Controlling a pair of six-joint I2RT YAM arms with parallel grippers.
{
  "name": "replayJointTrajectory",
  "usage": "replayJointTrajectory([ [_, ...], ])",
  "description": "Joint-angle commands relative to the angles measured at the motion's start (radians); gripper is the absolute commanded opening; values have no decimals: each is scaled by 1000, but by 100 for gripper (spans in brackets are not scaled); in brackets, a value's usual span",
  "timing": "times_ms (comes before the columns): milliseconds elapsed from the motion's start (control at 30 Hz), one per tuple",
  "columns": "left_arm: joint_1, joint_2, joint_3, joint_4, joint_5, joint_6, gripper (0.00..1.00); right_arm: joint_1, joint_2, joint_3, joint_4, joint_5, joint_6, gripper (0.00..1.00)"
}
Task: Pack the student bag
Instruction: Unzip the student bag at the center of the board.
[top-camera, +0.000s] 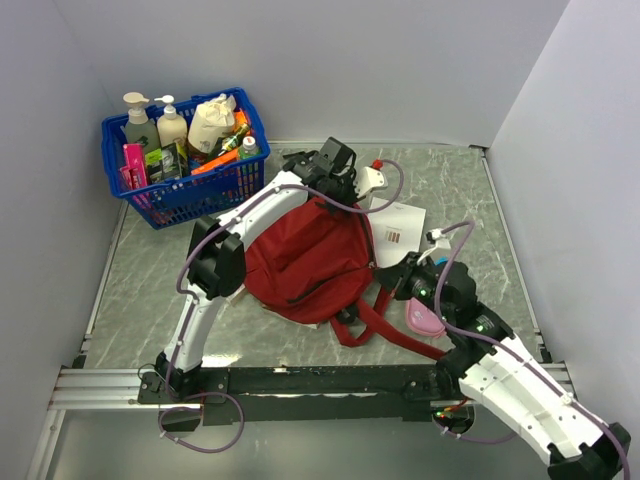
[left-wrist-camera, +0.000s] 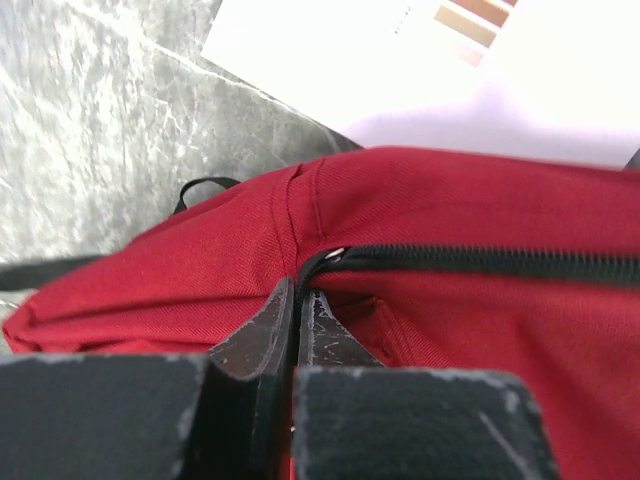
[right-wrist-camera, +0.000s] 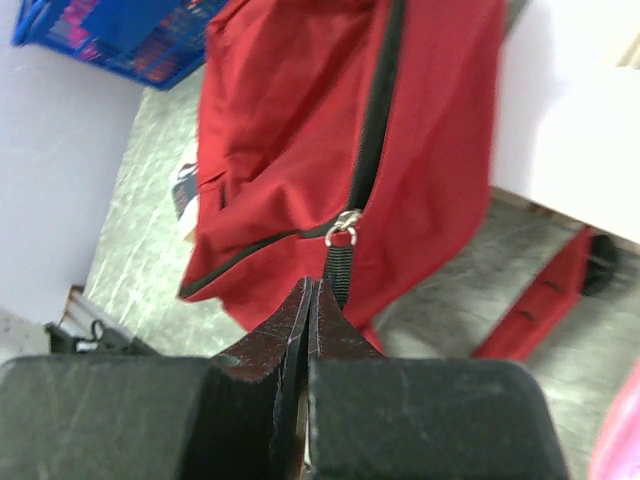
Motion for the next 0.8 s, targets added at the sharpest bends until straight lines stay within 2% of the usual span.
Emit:
replayJointTrajectory([
  [0, 13, -64, 1, 183, -124, -140, 1, 163, 57, 37, 34, -11, 23, 0],
  [100, 12, -61, -21, 218, -147, -163, 1, 282, 126, 62, 56, 25, 17, 0],
  [200, 9, -45, -1, 207, -115, -181, 1, 334, 197, 77, 79, 49, 23, 0],
  [233, 6, -48, 4, 195, -99, -186, 2, 345, 209, 99, 61, 77, 22, 0],
  [267, 6, -52, 1, 192, -84, -193, 9, 345, 221, 108, 31, 87, 20, 0],
  [300, 4, -70, -5, 184, -64, -195, 36, 345, 222, 114, 10, 132, 25, 0],
  [333, 4, -87, -19, 181, -34, -195, 52, 342, 219, 123, -2, 153, 25, 0],
  [367, 4, -108, -71, 189, -21, -195, 64, 338, 215, 131, -36, 210, 19, 0],
  [400, 7, -165, -108, 198, -7, -193, 94, 336, 212, 139, -50, 232, 14, 0],
  [433, 6, -200, -147, 213, 8, -199, 99, 328, 211, 154, -61, 253, 8, 0],
  [467, 7, -234, -221, 233, 17, -198, 97, 307, 208, 160, -75, 281, 5, 0],
  [567, 16, -352, -301, 203, 68, -210, 96, 234, 196, 157, -59, 253, -7, 0],
  [733, 27, -527, -405, 93, 189, -172, 96, 161, 234, 159, 26, 92, -17, 0],
  [767, 27, -550, -460, 76, 248, -151, 96, 161, 255, 163, 34, 68, -26, 4],
])
